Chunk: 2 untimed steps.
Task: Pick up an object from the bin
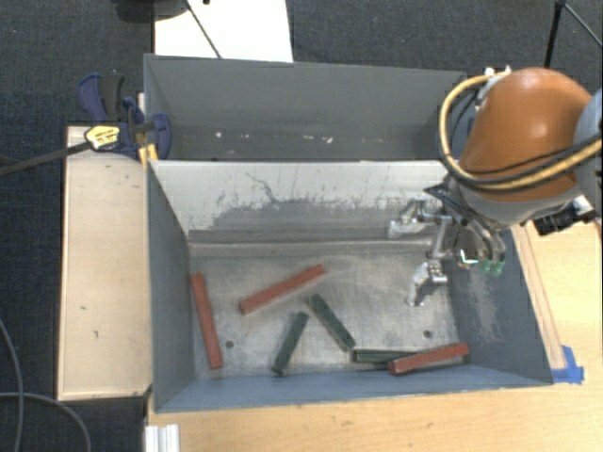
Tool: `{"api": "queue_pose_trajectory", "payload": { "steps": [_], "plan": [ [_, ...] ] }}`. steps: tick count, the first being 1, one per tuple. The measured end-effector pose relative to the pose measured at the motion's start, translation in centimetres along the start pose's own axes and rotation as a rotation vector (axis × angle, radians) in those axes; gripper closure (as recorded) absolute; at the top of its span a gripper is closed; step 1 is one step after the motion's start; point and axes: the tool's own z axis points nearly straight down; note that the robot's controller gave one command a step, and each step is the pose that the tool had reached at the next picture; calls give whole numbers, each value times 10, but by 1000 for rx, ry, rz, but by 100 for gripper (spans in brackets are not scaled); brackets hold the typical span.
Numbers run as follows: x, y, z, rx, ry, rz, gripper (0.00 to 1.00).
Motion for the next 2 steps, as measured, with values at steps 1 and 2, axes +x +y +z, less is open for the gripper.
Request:
{"api": "queue_pose_trajectory", "payload": {
  "steps": [1, 2],
  "plan": [
    [-1, 0, -4, 0, -8, 0, 0],
    [16, 15, 46, 0, -14, 20, 0]
  ]
}}
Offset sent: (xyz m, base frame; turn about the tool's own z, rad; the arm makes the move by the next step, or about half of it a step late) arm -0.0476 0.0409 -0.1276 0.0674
